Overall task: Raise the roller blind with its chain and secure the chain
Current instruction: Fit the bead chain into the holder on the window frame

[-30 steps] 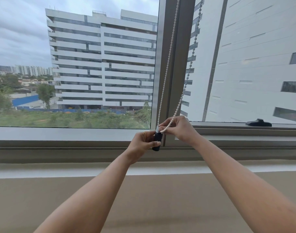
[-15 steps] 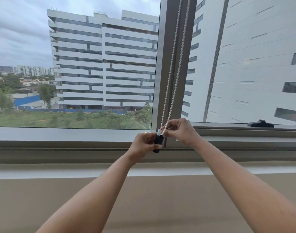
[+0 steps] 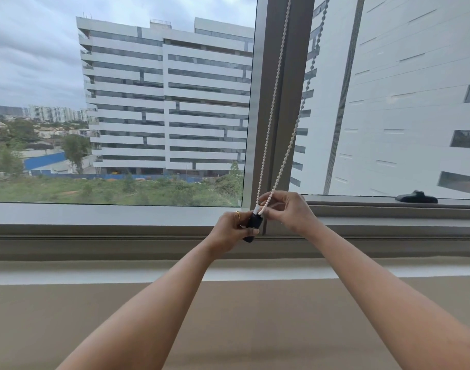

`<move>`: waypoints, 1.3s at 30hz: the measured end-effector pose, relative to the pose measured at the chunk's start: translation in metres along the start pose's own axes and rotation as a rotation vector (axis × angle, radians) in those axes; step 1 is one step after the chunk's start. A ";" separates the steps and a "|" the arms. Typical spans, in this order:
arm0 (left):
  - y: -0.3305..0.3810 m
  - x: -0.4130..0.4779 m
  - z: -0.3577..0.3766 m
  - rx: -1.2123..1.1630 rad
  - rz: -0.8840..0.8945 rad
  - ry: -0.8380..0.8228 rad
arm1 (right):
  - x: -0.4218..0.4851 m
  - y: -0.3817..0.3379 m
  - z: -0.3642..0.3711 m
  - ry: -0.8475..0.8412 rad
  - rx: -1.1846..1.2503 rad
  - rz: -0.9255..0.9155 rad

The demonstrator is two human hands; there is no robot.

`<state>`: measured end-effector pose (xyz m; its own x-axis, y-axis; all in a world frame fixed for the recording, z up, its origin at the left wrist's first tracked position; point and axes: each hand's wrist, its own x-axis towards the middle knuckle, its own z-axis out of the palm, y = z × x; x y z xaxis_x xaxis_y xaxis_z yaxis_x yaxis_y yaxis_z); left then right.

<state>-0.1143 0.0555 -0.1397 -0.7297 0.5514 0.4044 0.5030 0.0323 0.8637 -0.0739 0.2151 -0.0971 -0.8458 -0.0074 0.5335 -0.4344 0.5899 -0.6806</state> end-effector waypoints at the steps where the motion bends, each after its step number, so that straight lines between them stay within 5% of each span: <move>1: 0.000 -0.001 0.001 -0.018 -0.009 -0.010 | 0.000 0.000 -0.001 -0.016 -0.012 -0.005; 18: -0.001 -0.005 0.006 -0.143 -0.004 -0.031 | 0.004 -0.013 -0.017 -0.211 -0.024 0.008; 39: -0.002 -0.006 0.023 -0.270 0.003 0.170 | -0.002 -0.011 -0.010 -0.113 -0.084 -0.013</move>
<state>-0.1005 0.0715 -0.1507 -0.8070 0.4031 0.4317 0.3808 -0.2037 0.9020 -0.0647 0.2166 -0.0860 -0.8719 -0.1033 0.4786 -0.4218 0.6549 -0.6271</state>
